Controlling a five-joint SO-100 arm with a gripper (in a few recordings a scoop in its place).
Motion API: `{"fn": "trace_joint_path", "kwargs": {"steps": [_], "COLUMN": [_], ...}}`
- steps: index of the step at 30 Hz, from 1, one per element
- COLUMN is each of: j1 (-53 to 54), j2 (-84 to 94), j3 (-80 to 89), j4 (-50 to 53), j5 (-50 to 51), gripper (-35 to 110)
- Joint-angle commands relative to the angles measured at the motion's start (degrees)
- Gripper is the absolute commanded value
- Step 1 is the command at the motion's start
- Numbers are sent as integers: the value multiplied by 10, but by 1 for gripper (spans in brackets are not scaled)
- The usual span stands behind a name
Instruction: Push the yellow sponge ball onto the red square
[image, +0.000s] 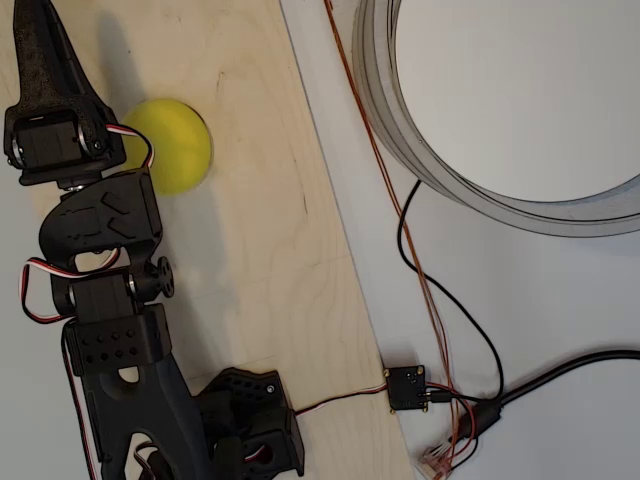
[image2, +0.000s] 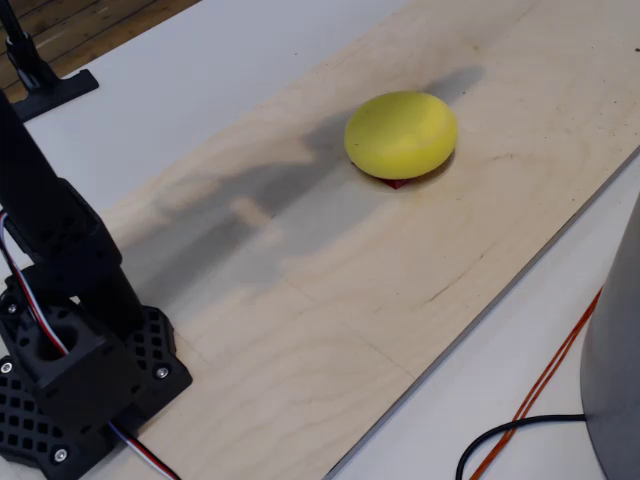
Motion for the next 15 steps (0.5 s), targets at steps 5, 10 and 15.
{"fn": "trace_joint_path", "kwargs": {"steps": [5,10,15], "j1": [-2,-9,-11], "j2": [21,29,30], "j3": [8,19,18], "j4": [-17,-16,-16], "j5": [-18,-44,-58], "gripper": [33,43,42]}}
